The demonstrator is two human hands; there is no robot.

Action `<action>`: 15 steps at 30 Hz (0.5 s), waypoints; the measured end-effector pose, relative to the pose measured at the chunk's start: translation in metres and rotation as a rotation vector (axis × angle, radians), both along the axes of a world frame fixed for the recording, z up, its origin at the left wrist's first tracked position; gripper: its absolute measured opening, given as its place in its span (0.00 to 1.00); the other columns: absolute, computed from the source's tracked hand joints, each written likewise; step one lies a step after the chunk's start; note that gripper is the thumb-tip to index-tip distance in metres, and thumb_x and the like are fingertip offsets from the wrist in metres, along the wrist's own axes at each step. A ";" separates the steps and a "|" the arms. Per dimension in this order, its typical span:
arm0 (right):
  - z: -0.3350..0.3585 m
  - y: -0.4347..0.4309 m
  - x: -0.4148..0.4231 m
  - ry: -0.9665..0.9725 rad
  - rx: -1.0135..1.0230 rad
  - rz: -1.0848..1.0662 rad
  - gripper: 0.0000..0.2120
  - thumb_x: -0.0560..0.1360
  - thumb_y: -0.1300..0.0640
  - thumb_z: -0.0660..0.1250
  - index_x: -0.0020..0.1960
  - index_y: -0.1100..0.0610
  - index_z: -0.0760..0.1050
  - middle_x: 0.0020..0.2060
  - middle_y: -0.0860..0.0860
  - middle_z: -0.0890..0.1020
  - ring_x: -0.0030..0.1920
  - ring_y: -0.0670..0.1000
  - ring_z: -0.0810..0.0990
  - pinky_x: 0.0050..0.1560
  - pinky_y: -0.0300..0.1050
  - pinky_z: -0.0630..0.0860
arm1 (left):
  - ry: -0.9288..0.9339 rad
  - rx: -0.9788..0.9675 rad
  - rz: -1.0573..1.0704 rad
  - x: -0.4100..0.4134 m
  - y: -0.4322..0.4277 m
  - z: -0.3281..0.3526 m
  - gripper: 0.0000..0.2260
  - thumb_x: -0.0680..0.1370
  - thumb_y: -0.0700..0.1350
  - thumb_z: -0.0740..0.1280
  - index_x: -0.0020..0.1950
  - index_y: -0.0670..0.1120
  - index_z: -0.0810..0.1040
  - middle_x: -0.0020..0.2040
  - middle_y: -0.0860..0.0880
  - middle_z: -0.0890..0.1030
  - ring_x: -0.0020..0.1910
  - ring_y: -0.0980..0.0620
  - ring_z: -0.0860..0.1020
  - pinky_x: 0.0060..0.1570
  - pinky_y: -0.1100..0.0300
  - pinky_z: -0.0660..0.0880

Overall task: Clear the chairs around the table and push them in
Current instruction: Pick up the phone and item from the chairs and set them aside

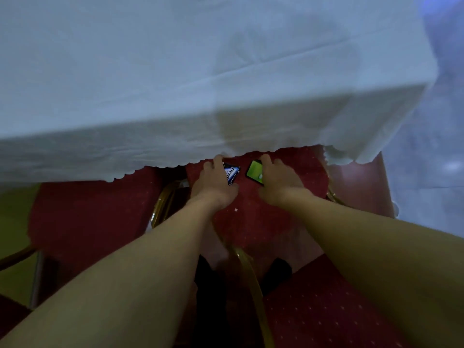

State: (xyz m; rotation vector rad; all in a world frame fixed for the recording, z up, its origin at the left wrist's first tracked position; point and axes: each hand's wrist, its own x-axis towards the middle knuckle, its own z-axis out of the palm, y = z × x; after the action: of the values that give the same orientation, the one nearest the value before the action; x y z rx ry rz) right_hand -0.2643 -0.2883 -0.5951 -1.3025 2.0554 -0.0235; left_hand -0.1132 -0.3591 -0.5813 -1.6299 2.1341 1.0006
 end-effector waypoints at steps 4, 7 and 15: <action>0.060 0.008 -0.016 0.030 -0.056 0.019 0.32 0.73 0.57 0.71 0.72 0.56 0.61 0.60 0.61 0.73 0.56 0.66 0.76 0.44 0.52 0.72 | 0.033 -0.069 -0.036 -0.017 0.014 0.060 0.33 0.75 0.49 0.69 0.77 0.48 0.57 0.67 0.40 0.68 0.63 0.38 0.74 0.59 0.44 0.75; 0.106 0.018 -0.020 0.046 -0.096 0.002 0.28 0.73 0.58 0.71 0.69 0.56 0.63 0.57 0.61 0.75 0.55 0.65 0.77 0.45 0.52 0.72 | 0.045 -0.129 -0.059 -0.024 0.023 0.106 0.34 0.76 0.50 0.67 0.78 0.48 0.56 0.69 0.41 0.68 0.64 0.39 0.73 0.59 0.44 0.74; 0.218 0.043 -0.026 0.077 -0.208 -0.071 0.27 0.72 0.56 0.71 0.68 0.55 0.65 0.55 0.56 0.74 0.56 0.61 0.76 0.51 0.51 0.74 | 0.166 -0.263 -0.094 -0.035 0.029 0.226 0.35 0.76 0.52 0.66 0.80 0.51 0.54 0.69 0.44 0.67 0.64 0.39 0.73 0.61 0.41 0.73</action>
State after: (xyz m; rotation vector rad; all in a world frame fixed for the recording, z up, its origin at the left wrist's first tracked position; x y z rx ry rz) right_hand -0.2906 -0.2458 -0.3770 -1.3721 2.2115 -0.2279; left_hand -0.1481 -0.3296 -0.3549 -1.5875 2.5202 0.8853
